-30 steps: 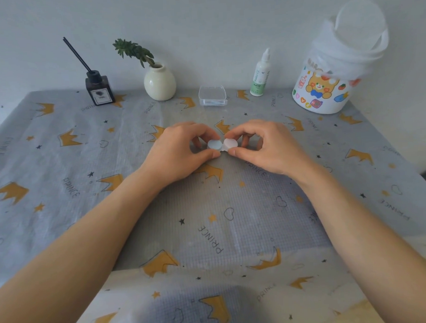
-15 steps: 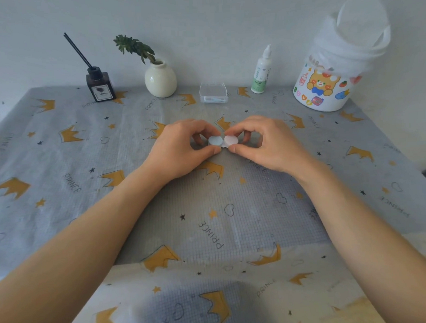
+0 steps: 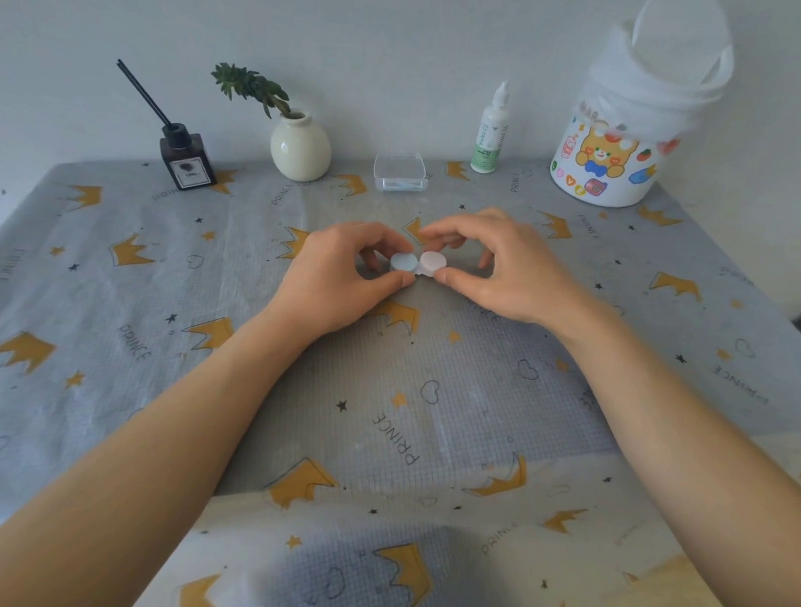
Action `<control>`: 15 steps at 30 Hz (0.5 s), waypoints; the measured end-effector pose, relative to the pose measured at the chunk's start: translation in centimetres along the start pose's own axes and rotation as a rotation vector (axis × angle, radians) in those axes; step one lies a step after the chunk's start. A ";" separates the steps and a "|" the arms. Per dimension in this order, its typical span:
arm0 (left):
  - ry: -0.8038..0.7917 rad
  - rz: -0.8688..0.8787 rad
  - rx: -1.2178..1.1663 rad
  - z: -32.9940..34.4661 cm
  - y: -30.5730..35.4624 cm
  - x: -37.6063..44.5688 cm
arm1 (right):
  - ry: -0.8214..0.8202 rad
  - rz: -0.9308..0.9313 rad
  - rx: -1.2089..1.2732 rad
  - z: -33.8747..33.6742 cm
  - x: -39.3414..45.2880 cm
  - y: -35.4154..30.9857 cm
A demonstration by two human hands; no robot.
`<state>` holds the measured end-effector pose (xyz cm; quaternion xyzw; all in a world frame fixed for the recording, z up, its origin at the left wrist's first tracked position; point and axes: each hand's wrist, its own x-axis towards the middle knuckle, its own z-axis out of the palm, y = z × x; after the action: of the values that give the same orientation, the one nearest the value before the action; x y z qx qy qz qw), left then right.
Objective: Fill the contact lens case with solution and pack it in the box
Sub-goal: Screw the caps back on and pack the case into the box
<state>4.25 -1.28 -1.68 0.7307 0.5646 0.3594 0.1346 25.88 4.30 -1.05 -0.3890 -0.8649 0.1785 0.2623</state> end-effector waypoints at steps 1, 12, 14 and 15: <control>0.000 0.000 -0.002 0.0 0.0 0.0 | 0.009 0.000 -0.002 0.1 0.0 0.0; 0.001 -0.009 -0.010 0.0 0.0 0.0 | -0.037 -0.017 0.032 0.2 -0.1 0.1; 0.000 -0.008 -0.005 0.0 0.0 0.0 | -0.021 0.001 0.019 0.2 0.0 0.1; 0.002 -0.006 -0.004 0.0 0.0 0.0 | -0.008 0.013 0.007 0.2 0.0 0.1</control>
<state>4.24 -1.25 -1.71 0.7284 0.5661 0.3610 0.1366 25.77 4.34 -1.28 -0.3928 -0.8629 0.1847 0.2590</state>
